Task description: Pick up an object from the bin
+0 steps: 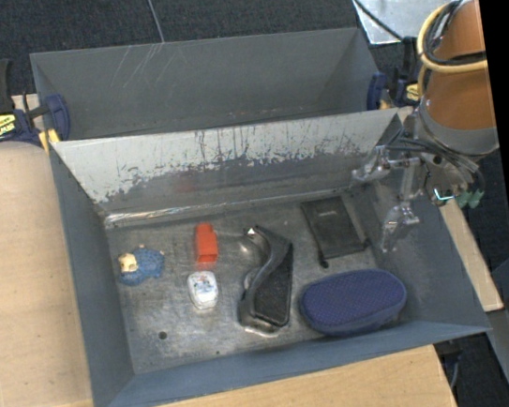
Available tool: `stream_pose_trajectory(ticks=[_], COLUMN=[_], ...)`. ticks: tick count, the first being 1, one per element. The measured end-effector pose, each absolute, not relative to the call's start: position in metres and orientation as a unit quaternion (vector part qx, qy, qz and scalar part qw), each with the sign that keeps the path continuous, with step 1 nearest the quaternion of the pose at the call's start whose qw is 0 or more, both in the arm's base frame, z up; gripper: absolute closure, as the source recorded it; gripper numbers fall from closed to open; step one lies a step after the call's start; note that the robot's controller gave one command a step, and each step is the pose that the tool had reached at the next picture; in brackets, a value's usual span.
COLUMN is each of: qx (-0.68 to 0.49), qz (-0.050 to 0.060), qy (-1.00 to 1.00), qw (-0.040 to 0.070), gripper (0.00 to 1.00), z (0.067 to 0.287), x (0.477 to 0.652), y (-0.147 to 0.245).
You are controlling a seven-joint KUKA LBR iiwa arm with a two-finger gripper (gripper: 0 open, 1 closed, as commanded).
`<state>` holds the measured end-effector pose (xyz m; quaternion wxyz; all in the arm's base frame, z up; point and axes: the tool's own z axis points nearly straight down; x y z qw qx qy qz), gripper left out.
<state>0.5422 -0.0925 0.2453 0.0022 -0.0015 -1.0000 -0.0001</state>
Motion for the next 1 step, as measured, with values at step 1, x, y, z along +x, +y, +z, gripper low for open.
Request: stream_pose_trajectory(ticks=[1], qx=[0.165], qz=[0.001], qy=[-0.986], qw=[-0.001], gripper=[0.0], z=[0.0768], x=[0.5532], y=[-0.0761])
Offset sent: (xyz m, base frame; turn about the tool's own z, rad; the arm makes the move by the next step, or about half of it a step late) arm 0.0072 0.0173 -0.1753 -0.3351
